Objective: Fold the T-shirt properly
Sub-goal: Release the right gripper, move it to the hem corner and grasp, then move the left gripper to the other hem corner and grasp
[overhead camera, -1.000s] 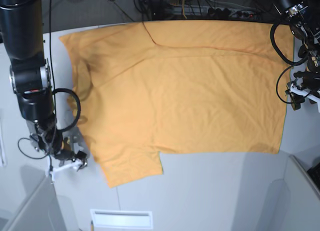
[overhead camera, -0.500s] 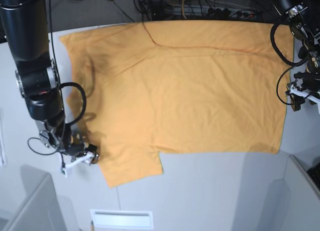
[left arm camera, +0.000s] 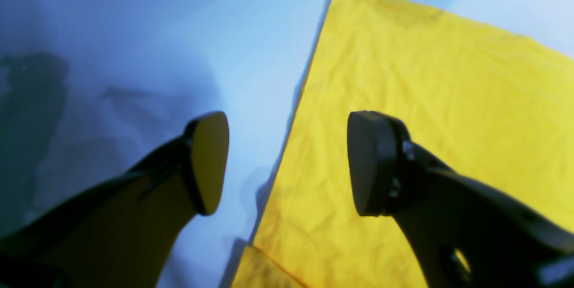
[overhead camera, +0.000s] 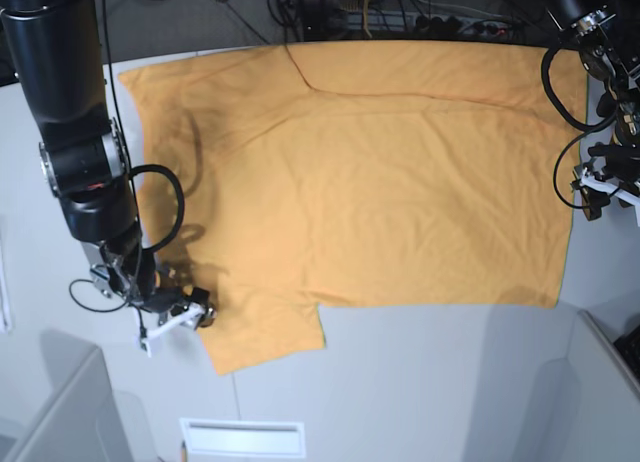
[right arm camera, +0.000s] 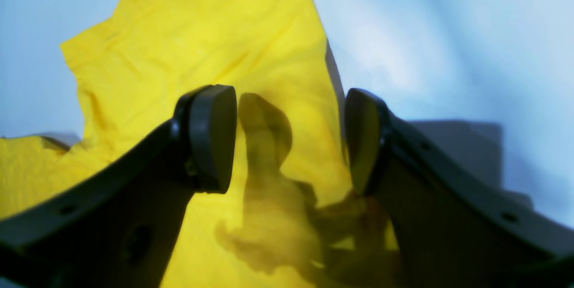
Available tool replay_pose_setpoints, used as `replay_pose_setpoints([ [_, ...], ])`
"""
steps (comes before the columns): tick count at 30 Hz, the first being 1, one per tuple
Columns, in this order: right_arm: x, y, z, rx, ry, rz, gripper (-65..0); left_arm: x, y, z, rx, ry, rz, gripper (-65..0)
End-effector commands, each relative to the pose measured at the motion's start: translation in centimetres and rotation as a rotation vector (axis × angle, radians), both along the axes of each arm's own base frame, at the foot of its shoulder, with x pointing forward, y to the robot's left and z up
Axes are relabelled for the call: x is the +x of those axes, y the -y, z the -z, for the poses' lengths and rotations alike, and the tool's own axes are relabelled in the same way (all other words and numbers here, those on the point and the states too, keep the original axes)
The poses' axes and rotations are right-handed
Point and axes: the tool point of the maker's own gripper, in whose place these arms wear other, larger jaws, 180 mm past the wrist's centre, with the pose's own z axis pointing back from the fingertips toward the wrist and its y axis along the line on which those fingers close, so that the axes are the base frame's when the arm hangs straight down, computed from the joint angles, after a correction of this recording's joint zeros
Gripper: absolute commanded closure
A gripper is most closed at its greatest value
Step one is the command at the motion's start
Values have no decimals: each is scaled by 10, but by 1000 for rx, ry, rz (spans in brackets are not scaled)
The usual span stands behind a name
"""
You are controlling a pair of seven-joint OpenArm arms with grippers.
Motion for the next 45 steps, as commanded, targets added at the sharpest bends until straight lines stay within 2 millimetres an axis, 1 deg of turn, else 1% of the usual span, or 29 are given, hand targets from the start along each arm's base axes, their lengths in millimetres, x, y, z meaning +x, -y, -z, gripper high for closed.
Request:
replay_pose_setpoints([
  [1,16,6,-20,-2,47,11,-276,9,-4,-16,31,46,13,-402],
  [3,16,6,-20,-2,47,11,-174,15,-6,-14,12,51,3,-402],
  [6,16,5,-19,-1,47,11,-3,21,-12,-1,-39,38,-28,-402],
  [9,15,6,-19,-2,44,12,0,31,-20,8,-88,42,-58,-402],
  [11,15,6,-19,-2,41,10,0,41,-31,10,-100,32,-69,-402],
  [13,15,5,-19,-2,39,9,0,60,-31,15,-120,13,-49,-402],
  [16,15,3,-18,0,39,7,0,94,-37,13,-116,24,-39,-402],
  [19,15,1,-19,3,40,4,0,120,-45,19,-102,17,-59,-402],
  [24,16,1,-19,5,42,5,0,165,-41,36,-96,27,-54,-402],
  [26,16,1,-20,6,42,6,0,179,-40,41,-112,37,-63,-402],
  [27,16,1,-20,6,42,6,0,183,-42,40,-114,46,-70,-402],
  [29,16,1,-19,6,41,5,0,193,-41,40,-106,58,-63,-402],
  [34,14,0,-19,7,21,-6,0,212,-27,41,-59,66,-5,-402],
  [36,14,2,-19,5,21,-4,0,209,-26,49,-79,50,-19,-402],
  [39,14,3,-19,3,20,-3,0,207,-25,54,-76,44,-20,-402],
  [45,13,4,-17,1,17,-3,0,204,-26,57,-73,50,-24,-402],
])
